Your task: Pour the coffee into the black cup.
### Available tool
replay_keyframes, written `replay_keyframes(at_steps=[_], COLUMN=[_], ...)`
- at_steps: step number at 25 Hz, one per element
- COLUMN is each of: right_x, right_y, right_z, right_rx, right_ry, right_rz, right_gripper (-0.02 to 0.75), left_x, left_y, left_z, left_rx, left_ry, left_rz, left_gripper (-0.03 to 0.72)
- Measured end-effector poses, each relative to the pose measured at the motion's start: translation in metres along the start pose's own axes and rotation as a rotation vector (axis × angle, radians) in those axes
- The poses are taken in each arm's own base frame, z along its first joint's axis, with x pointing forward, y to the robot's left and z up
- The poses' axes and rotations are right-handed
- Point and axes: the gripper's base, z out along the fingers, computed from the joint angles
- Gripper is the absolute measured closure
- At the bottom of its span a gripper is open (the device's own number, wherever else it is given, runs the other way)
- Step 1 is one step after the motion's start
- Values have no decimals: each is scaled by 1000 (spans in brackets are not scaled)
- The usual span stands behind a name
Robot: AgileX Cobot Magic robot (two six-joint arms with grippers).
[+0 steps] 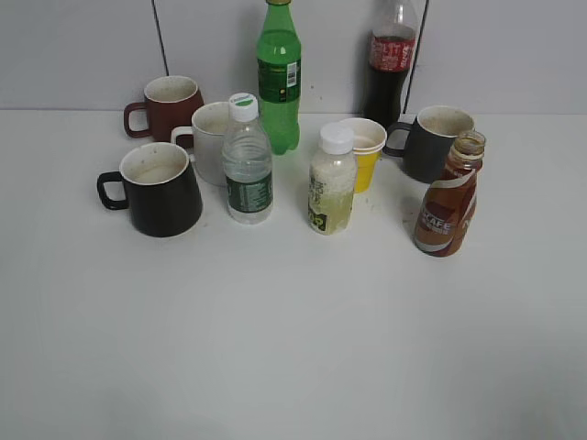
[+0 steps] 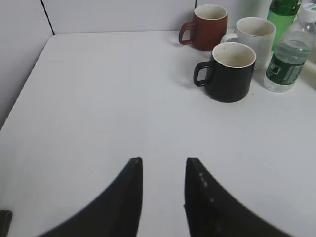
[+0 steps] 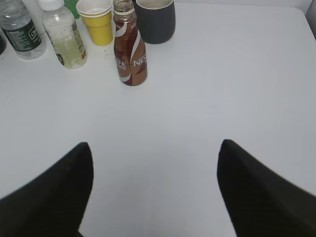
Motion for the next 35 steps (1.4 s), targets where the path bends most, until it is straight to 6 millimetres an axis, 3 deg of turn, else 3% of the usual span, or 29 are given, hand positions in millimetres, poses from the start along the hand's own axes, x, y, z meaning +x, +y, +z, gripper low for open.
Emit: replay_keyframes(at_steps=[35], right_x=[0], right_y=[0], right_z=[0], right_rx=[0], right_ry=[0], right_rz=[0], right_gripper=[155], left_x=[0], left_y=[-1], left_z=[0], left_rx=[8], left_ry=[0], left_rz=[-5], left_gripper=[461])
